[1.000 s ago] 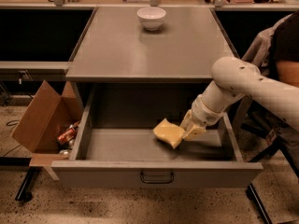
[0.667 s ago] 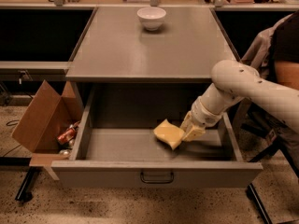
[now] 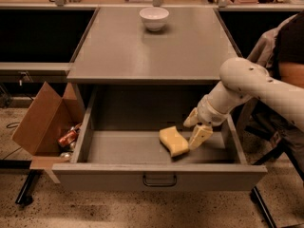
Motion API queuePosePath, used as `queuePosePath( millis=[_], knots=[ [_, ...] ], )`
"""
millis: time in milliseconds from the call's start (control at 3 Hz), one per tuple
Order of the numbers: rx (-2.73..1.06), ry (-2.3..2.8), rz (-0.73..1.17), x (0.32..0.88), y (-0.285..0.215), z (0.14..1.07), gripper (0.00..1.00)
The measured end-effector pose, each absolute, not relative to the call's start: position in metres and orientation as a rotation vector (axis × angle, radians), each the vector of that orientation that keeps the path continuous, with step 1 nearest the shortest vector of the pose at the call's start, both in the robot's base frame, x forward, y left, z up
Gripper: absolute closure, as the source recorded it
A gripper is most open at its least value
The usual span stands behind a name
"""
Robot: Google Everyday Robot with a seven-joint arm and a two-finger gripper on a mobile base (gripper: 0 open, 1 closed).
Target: Place sponge into top drawer
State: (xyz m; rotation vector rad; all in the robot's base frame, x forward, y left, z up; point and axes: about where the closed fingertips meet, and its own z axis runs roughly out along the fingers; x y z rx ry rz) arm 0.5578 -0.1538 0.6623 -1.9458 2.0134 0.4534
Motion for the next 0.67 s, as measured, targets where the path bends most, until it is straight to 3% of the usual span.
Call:
queuePosePath(
  millis=[333,667],
  knots=[
    [-1.91,1.966,0.491,0.562,-0.163,0.686,0.0],
    [-1.88,1.913,0.546,0.557,-0.176,0.718,0.0]
  ],
)
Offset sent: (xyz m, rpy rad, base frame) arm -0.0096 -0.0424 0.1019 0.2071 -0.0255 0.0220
